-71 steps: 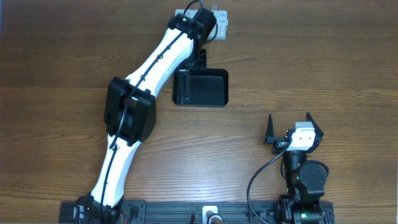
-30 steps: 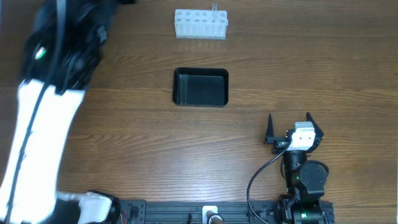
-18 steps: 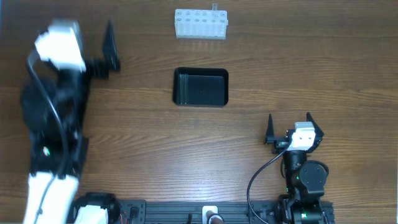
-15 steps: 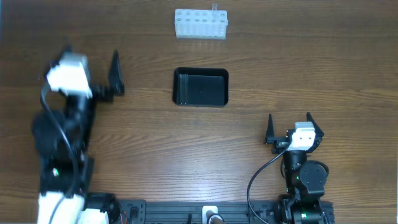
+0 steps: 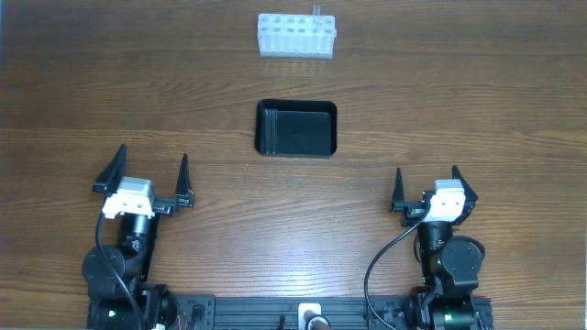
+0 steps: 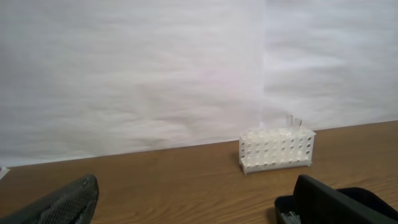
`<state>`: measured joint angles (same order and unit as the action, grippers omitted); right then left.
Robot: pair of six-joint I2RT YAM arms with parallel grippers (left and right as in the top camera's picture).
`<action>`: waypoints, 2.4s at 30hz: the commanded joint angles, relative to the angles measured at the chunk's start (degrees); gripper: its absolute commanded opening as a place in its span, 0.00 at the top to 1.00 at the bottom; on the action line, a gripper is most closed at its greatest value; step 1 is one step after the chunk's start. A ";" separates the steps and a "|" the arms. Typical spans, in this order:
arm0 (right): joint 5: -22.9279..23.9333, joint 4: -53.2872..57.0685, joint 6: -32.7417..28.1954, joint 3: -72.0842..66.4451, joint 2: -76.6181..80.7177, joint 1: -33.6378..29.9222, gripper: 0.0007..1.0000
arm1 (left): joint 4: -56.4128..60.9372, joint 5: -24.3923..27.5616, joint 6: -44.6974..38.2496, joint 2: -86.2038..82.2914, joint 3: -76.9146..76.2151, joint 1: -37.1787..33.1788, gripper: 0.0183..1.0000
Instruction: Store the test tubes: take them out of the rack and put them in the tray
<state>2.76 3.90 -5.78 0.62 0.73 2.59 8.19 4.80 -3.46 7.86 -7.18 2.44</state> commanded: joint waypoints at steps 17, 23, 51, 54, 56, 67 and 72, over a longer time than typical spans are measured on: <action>3.08 -0.15 -10.38 -0.31 -0.35 -0.42 0.01 | 0.20 1.09 -0.61 -0.72 0.37 -0.39 0.00; 3.06 -0.15 -10.38 -0.31 -0.35 -0.42 0.01 | 0.20 1.09 -0.61 -0.72 0.37 -0.39 0.00; 0.72 -14.93 -0.98 1.49 5.20 -3.67 0.01 | 0.20 1.09 -0.61 -0.72 0.37 -0.39 0.00; 0.68 -16.70 3.78 5.35 11.30 -5.97 0.01 | 0.20 1.09 -0.61 -0.72 0.37 -0.39 0.00; -0.57 -17.29 4.70 9.86 18.12 -7.15 0.01 | 0.20 1.09 -0.61 -0.72 0.37 -0.39 0.00; -12.11 -24.98 4.70 33.14 58.10 -7.39 0.01 | 0.20 1.09 -0.61 -0.72 0.37 -0.39 0.00; -21.14 -28.81 5.79 42.60 76.22 -6.95 0.01 | 0.20 1.09 -0.61 -0.72 0.37 -0.39 0.00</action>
<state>-10.26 -23.77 -1.23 38.85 69.60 -4.40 8.21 5.23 -3.46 7.64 -7.16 2.44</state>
